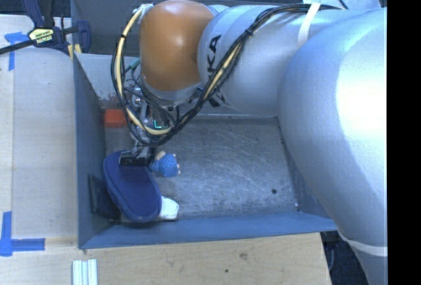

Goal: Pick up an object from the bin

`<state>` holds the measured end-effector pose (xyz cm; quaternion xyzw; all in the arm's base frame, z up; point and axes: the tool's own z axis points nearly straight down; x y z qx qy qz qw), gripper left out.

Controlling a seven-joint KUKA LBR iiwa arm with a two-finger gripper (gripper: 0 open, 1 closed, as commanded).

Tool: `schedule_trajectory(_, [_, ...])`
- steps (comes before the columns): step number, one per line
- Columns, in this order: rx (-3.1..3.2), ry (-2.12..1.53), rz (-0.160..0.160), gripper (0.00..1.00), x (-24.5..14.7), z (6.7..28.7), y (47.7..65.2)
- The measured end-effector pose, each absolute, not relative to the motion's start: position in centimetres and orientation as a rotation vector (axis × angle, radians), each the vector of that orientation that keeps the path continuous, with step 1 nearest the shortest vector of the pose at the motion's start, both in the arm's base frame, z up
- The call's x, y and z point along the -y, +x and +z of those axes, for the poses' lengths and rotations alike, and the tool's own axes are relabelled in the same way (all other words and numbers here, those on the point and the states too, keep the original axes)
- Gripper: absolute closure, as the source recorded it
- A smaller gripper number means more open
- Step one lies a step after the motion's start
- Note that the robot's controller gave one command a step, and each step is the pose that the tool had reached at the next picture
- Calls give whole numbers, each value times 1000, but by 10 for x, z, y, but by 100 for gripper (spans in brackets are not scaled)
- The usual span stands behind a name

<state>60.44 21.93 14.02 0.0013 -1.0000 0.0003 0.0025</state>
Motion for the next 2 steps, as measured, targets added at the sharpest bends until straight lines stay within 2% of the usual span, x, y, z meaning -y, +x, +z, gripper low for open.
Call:
schedule_trajectory(1, [3161,277,-27,0,-203,102,575])
schedule_trajectory(2, [3140,278,-27,100,-205,99,570])
